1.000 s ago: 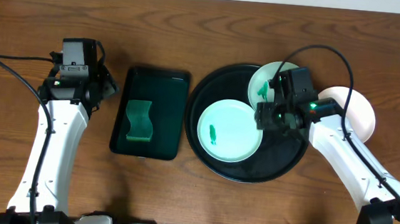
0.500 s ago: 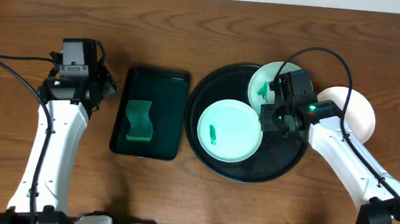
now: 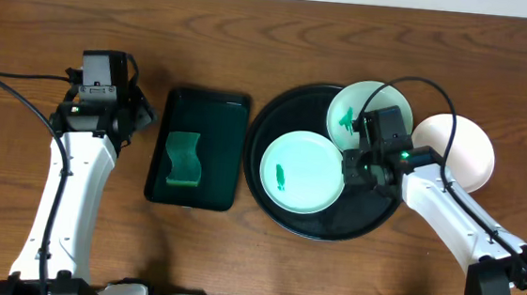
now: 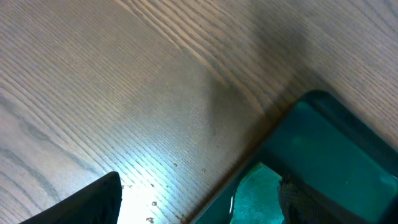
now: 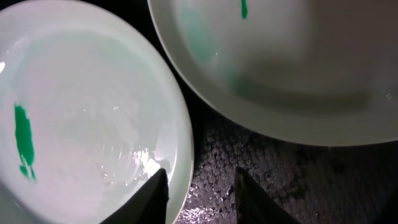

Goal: Clean dirty plates on tray and stack at the side

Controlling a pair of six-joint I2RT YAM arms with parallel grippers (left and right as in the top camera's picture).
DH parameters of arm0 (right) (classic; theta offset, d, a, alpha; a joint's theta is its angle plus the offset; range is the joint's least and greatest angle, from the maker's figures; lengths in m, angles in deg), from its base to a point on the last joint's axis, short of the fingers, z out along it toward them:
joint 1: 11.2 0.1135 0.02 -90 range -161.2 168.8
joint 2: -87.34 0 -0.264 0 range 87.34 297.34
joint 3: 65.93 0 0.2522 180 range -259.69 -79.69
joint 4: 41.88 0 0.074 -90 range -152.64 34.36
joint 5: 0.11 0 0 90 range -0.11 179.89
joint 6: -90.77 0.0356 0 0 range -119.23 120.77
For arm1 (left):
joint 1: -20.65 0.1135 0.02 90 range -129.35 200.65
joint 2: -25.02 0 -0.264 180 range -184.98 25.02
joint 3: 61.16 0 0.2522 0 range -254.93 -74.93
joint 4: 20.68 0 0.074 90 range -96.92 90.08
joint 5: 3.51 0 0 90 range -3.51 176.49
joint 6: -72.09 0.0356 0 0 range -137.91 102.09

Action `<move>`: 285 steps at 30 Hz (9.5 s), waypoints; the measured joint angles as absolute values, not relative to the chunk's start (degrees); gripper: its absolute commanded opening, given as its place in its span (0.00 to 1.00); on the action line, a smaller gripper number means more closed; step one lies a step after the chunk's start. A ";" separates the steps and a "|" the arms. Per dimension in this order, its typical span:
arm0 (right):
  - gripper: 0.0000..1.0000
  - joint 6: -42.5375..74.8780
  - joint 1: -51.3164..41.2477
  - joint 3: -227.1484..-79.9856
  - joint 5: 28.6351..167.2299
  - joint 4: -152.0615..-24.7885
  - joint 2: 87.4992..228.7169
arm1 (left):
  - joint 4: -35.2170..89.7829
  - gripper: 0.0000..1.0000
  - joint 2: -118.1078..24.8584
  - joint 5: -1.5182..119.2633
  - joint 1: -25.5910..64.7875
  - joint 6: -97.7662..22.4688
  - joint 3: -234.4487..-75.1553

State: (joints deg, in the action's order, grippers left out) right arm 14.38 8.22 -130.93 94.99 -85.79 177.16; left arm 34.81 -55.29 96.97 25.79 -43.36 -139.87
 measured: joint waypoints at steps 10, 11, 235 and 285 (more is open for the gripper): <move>0.22 14.36 8.92 -128.70 95.01 -81.90 177.16 | 34.79 0.80 -55.29 96.97 25.82 -43.34 -139.87; 0.21 14.40 8.92 -128.42 95.01 -81.66 177.16 | 34.81 0.80 -55.29 96.97 25.79 -43.36 -139.87; 0.66 21.20 10.39 -125.69 88.41 -78.53 177.13 | 31.60 0.07 -65.69 83.81 15.17 -34.58 -134.15; 0.01 21.72 10.39 -124.92 91.60 -75.32 179.32 | 35.05 0.07 -54.81 83.81 15.17 -33.92 -134.15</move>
